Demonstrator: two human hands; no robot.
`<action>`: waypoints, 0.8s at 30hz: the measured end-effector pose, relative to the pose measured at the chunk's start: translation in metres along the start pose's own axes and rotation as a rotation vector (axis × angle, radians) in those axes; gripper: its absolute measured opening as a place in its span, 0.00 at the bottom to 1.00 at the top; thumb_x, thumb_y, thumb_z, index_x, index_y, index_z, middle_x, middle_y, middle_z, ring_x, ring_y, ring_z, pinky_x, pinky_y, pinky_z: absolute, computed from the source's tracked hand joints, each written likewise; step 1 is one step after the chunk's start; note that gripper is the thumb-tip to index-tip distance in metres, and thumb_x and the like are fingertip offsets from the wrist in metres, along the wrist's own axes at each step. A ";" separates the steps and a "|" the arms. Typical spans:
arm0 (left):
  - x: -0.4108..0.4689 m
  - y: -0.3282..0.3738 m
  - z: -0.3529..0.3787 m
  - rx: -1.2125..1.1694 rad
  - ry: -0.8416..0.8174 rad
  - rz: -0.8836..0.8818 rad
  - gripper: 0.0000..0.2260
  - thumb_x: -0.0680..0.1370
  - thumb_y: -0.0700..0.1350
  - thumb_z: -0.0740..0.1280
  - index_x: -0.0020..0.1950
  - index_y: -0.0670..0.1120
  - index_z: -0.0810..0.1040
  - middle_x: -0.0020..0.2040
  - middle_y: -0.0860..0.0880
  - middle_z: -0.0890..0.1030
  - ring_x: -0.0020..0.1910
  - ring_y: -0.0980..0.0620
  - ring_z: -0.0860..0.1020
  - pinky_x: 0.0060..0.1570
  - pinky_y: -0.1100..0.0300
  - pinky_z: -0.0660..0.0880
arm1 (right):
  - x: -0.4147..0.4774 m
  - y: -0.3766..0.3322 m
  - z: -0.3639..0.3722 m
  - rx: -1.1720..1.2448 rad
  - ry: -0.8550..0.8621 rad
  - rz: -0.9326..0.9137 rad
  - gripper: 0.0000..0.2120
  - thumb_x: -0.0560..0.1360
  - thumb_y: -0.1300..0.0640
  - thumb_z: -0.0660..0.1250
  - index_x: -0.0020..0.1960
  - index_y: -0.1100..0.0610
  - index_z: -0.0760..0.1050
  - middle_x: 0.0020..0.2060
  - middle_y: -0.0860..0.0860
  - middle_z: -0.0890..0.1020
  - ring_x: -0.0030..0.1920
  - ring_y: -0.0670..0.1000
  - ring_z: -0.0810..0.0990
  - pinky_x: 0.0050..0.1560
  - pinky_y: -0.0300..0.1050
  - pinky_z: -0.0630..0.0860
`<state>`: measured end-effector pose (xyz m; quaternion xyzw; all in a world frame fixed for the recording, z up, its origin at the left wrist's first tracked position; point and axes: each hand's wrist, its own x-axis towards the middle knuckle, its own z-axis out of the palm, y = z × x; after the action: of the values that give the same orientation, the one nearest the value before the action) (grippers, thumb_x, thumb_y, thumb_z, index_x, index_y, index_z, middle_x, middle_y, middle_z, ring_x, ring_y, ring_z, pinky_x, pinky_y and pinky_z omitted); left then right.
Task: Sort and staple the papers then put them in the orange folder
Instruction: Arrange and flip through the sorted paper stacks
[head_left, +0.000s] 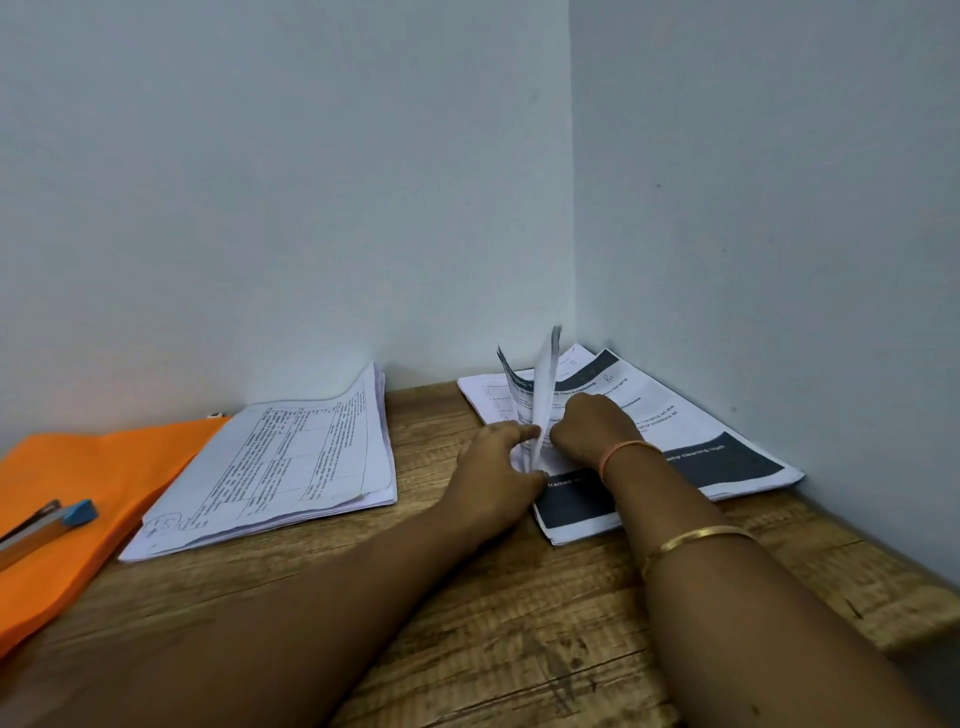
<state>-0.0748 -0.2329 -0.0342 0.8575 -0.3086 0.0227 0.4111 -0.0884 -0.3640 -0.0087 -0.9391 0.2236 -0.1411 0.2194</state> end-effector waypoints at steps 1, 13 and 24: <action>0.000 0.000 0.001 0.021 -0.014 0.016 0.24 0.73 0.40 0.69 0.69 0.50 0.71 0.69 0.49 0.69 0.70 0.50 0.65 0.70 0.52 0.63 | 0.001 0.000 0.000 0.023 0.015 0.004 0.15 0.77 0.57 0.59 0.60 0.64 0.73 0.61 0.62 0.75 0.62 0.61 0.73 0.58 0.47 0.70; -0.002 0.001 0.000 0.067 -0.053 0.175 0.14 0.75 0.37 0.65 0.60 0.41 0.78 0.58 0.46 0.78 0.55 0.52 0.75 0.46 0.69 0.70 | 0.006 -0.007 0.013 0.323 0.006 0.042 0.16 0.72 0.38 0.59 0.43 0.50 0.74 0.51 0.54 0.80 0.57 0.58 0.76 0.63 0.58 0.69; -0.009 0.004 0.000 -0.092 -0.040 0.131 0.23 0.74 0.36 0.65 0.68 0.48 0.69 0.61 0.50 0.77 0.49 0.55 0.78 0.40 0.74 0.70 | 0.002 -0.011 0.010 0.367 0.139 0.035 0.13 0.74 0.58 0.58 0.31 0.53 0.62 0.32 0.50 0.69 0.43 0.56 0.71 0.46 0.48 0.67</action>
<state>-0.0840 -0.2304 -0.0344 0.8160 -0.3727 0.0183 0.4416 -0.0792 -0.3525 -0.0124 -0.8673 0.2251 -0.2404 0.3734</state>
